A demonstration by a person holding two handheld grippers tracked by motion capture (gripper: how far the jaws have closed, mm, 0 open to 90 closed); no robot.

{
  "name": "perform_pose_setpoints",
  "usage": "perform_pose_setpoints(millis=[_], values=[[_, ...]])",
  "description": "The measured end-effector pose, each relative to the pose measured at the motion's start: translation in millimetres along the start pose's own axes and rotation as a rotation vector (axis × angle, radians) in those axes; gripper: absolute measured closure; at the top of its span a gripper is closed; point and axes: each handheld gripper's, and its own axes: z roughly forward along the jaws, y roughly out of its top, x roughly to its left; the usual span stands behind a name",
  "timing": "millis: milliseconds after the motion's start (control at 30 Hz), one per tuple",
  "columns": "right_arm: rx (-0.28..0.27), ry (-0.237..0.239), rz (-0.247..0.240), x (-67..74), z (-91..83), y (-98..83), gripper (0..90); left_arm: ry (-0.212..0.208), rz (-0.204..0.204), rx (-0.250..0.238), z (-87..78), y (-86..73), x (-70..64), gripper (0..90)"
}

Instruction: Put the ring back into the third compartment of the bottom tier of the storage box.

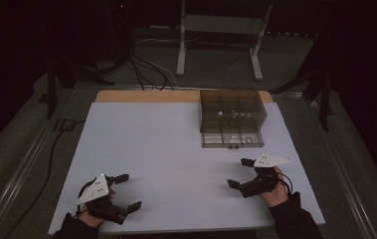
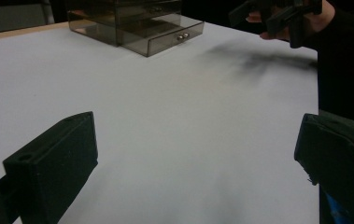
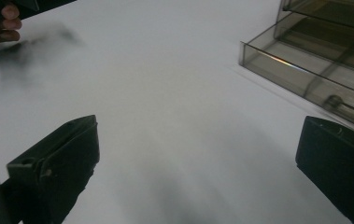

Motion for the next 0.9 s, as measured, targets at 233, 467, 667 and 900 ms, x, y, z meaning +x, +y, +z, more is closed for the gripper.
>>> perform_pose_setpoints(millis=[233, 467, 667, 900], values=[[0.0, -0.036, 0.023, -4.1, -12.2, -7.7, 0.0, -0.002, 0.005, 0.008, 0.8, -0.2, -0.5, 0.5], [-0.007, -0.053, 0.06, -8.8, -24.2, -18.2, 0.0, -0.002, 0.009, 0.006, 0.8, 0.4, -0.7, 0.5], [-0.022, -0.067, 0.088, -10.6, -34.2, -27.3, 0.0, 0.001, 0.007, 0.002, 0.4, 0.5, -0.6, 0.5], [-0.018, -0.096, 0.116, -10.7, -44.4, -40.9, 0.0, 0.0, 0.003, -0.003, -0.2, 0.6, 0.2, 0.5]])
